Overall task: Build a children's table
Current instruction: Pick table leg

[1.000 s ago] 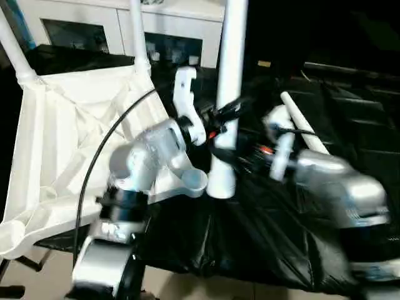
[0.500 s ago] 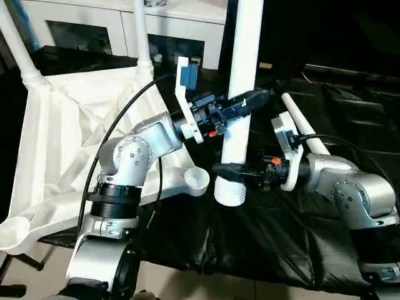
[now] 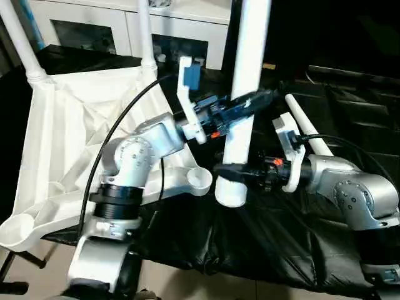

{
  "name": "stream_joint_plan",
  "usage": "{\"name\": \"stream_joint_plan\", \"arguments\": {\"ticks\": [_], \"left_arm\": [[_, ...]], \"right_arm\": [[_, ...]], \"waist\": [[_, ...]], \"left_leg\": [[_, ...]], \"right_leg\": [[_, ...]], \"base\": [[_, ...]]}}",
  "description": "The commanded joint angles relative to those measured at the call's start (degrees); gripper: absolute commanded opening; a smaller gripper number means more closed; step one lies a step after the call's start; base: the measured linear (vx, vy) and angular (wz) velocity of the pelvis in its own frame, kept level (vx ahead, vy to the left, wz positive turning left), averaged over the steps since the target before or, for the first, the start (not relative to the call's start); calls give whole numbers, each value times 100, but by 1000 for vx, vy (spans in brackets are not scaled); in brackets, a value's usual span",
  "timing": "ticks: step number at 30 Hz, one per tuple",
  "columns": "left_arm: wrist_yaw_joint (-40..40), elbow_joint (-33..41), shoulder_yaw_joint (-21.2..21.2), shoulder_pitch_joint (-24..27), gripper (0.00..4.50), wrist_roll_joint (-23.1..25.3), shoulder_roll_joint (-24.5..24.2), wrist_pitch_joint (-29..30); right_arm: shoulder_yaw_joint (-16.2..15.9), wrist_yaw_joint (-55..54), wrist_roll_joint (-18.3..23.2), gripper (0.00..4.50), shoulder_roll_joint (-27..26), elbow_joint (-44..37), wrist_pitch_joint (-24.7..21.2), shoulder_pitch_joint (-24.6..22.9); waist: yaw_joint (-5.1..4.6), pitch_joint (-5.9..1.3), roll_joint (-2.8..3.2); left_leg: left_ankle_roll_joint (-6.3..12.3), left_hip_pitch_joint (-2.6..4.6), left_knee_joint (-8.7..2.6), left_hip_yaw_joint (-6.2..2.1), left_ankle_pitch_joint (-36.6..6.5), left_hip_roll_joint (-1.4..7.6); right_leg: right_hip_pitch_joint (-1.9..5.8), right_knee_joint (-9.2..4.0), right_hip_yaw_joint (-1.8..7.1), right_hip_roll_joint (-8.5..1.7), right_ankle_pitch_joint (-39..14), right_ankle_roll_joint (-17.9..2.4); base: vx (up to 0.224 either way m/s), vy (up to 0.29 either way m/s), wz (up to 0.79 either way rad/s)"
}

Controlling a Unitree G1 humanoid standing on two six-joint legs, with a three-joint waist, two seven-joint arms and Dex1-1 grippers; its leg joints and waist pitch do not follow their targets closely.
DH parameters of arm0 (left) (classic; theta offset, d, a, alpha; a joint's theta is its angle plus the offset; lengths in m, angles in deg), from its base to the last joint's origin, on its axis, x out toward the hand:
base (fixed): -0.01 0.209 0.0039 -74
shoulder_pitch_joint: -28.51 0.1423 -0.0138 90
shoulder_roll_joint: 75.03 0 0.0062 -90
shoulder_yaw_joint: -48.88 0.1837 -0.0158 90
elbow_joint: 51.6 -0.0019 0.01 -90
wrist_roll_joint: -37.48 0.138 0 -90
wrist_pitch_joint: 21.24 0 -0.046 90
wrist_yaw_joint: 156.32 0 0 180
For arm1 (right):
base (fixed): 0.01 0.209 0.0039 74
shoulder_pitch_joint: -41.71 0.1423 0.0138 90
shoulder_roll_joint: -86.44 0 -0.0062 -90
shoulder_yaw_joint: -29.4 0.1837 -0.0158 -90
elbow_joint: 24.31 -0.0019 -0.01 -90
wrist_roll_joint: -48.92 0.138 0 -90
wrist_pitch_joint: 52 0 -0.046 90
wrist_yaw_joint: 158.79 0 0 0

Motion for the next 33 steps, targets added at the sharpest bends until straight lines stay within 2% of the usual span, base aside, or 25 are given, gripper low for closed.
{"name": "stream_joint_plan", "arguments": {"ticks": [1, 4, 5, 6, 10, 12, 18, 19, 20, 21, 24, 33], "left_arm": [[-440, 83, 149, -49, 259, 402, 32, -218], [-763, 352, 297, 60, 259, 674, 109, -386], [-930, 452, 400, 108, 240, 839, 137, -450], [-963, 471, 419, 118, 229, 869, 143, -463], [-1292, 529, 378, 183, 217, 923, 278, -460], [-1345, 579, 383, 243, 192, 938, 317, -501], [-1319, 634, 435, 283, 182, 964, 295, -563], [-1300, 643, 461, 283, 182, 980, 280, -583], [-1290, 652, 494, 281, 182, 1005, 261, -596], [-1245, 665, 557, 270, 181, 1027, 230, -604], [-1209, 644, 606, 242, 181, 1085, 186, -615], [-1140, 594, 609, 181, 181, 1049, 143, -588]], "right_arm": [[24, -91, -46, 194, -37, -242, 128, -36], [40, -265, -101, 193, -89, -276, 180, -37], [26, -317, -144, 193, -106, -276, 219, -37], [22, -328, -156, 193, -111, -276, 226, -36], [-18, -415, -248, 193, -135, -243, 297, -24], [-41, -487, -284, 193, -154, -220, 339, -11], [-82, -563, -393, 193, -162, -169, 427, 14], [-73, -564, -372, 249, -166, -158, 401, 18], [-56, -562, -345, 249, -173, -140, 366, 27], [-28, -517, -284, 263, -157, -111, 285, 54], [-49, -459, -301, 298, -100, -70, 248, 106], [-180, -231, -483, 312, 62, 229, 316, 278]], "waist": [[11, -404, -42], [14, -403, -50], [16, -407, -50], [25, -411, -73], [24, -400, -77], [21, -402, -84], [23, -399, -82], [24, -400, -79], [24, -400, -79], [22, -400, -92], [20, -402, -82], [15, -405, -84]], "left_leg": [[350, 8, -321, -11, 186, 170], [315, 0, -318, -7, 191, 164], [313, 2, -317, -9, 207, 164], [316, -2, -314, -10, 229, 168], [309, -6, -310, 0, 225, 146], [326, -6, -311, -3, 224, 148], [341, -1, -311, -2, 202, 150], [341, -1, -311, -2, 193, 150], [341, -1, -311, -2, 193, 150], [352, -1, -312, -2, 211, 151], [352, -1, -310, -4, 225, 151], [361, -4, -302, 0, 230, 149]], "right_leg": [[400, -312, 187, -382, 631, -1521], [401, -308, 189, -374, 592, -1461], [400, -304, 189, -372, 604, -1443], [407, -295, 190, -379, 624, -1437], [399, -307, 189, -360, 594, -1426], [397, -309, 190, -363, 548, -1396], [383, -315, 189, -362, 486, -1367], [383, -313, 190, -364, 474, -1364], [383, -313, 190, -364, 474, -1364], [383, -310, 189, -360, 496, -1354], [383, -309, 188, -363, 492, -1348], [384, -303, 188, -363, 541, -1398]], "base": [[0, 0, 0], [0, 0, 0], [0, 0, 0], [0, 0, 0], [0, 0, 0], [0, 0, 0], [0, 0, 0], [0, 0, 0], [0, 0, 0], [0, 0, 0], [0, 0, 0], [0, 0, 0]]}}
